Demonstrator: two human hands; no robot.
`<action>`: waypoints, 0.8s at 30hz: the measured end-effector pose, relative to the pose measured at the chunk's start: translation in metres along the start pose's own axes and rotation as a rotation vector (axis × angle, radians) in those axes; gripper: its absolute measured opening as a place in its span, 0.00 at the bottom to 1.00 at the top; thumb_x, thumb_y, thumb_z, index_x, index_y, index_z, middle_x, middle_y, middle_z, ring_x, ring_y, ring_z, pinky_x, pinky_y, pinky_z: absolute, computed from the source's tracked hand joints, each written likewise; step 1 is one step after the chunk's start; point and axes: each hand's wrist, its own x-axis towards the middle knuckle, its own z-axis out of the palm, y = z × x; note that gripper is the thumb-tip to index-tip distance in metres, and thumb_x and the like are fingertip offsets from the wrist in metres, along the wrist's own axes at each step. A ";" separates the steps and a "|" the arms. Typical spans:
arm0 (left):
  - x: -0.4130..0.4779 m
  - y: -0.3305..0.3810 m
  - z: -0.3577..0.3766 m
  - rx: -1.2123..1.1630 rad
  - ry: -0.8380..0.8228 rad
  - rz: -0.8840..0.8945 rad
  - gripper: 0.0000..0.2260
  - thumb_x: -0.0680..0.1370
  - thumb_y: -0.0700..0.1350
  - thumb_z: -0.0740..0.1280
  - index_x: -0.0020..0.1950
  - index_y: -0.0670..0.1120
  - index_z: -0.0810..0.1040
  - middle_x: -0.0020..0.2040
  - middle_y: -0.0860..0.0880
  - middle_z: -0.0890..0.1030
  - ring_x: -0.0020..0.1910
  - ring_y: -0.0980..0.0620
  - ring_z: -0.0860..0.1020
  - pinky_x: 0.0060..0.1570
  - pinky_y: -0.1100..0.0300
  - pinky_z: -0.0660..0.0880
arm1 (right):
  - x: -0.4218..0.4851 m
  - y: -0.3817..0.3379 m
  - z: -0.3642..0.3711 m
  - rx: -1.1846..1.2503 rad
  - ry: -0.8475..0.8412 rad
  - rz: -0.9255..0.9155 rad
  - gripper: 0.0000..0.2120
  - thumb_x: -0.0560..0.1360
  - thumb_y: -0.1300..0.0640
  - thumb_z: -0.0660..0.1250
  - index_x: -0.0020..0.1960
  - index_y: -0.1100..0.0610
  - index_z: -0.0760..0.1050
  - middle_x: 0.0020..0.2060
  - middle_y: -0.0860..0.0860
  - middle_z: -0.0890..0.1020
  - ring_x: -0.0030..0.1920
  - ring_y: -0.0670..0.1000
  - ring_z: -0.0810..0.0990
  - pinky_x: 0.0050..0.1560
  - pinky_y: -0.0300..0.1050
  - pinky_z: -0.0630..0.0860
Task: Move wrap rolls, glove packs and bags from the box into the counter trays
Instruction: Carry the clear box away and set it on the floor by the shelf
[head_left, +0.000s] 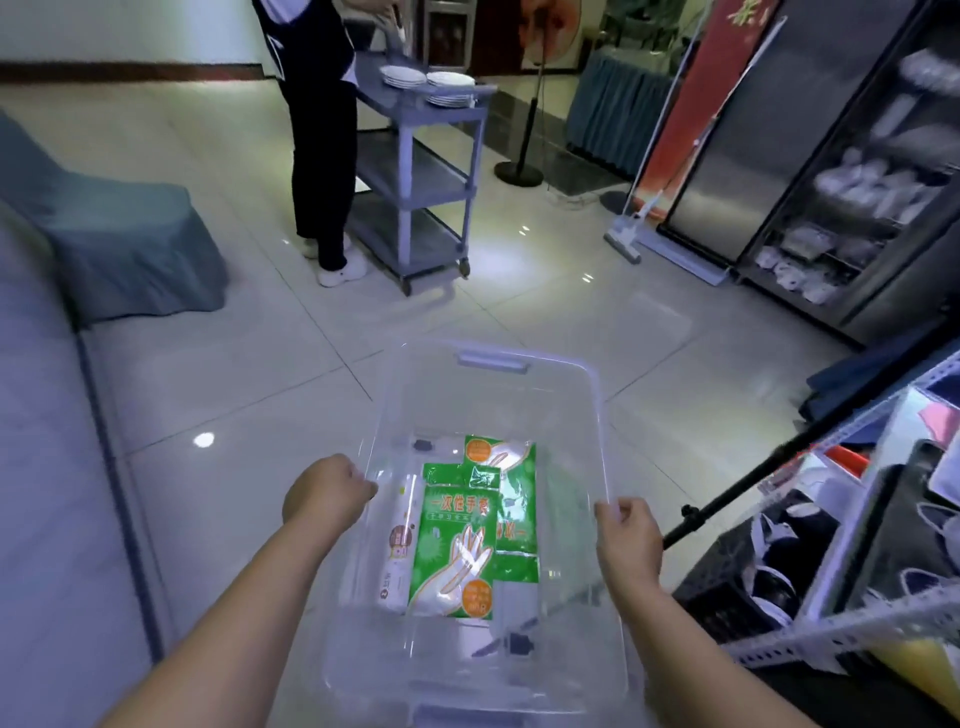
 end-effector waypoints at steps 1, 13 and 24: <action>0.012 0.009 -0.003 -0.002 0.017 -0.012 0.04 0.71 0.44 0.66 0.39 0.44 0.74 0.37 0.47 0.78 0.35 0.46 0.75 0.31 0.62 0.65 | 0.017 -0.009 0.008 0.013 -0.021 -0.006 0.06 0.74 0.56 0.63 0.41 0.57 0.71 0.33 0.52 0.76 0.34 0.54 0.74 0.33 0.46 0.67; 0.142 0.102 -0.016 -0.060 0.147 -0.083 0.09 0.70 0.46 0.67 0.33 0.47 0.69 0.33 0.49 0.75 0.33 0.46 0.73 0.29 0.63 0.63 | 0.186 -0.108 0.073 0.041 -0.099 -0.105 0.05 0.73 0.56 0.64 0.40 0.56 0.70 0.31 0.51 0.75 0.33 0.56 0.74 0.37 0.47 0.70; 0.343 0.201 -0.011 -0.106 0.008 0.044 0.10 0.69 0.46 0.68 0.31 0.47 0.69 0.30 0.50 0.74 0.30 0.48 0.72 0.29 0.62 0.64 | 0.326 -0.180 0.145 0.052 0.040 -0.011 0.05 0.73 0.57 0.63 0.39 0.56 0.70 0.30 0.50 0.74 0.32 0.55 0.72 0.34 0.45 0.66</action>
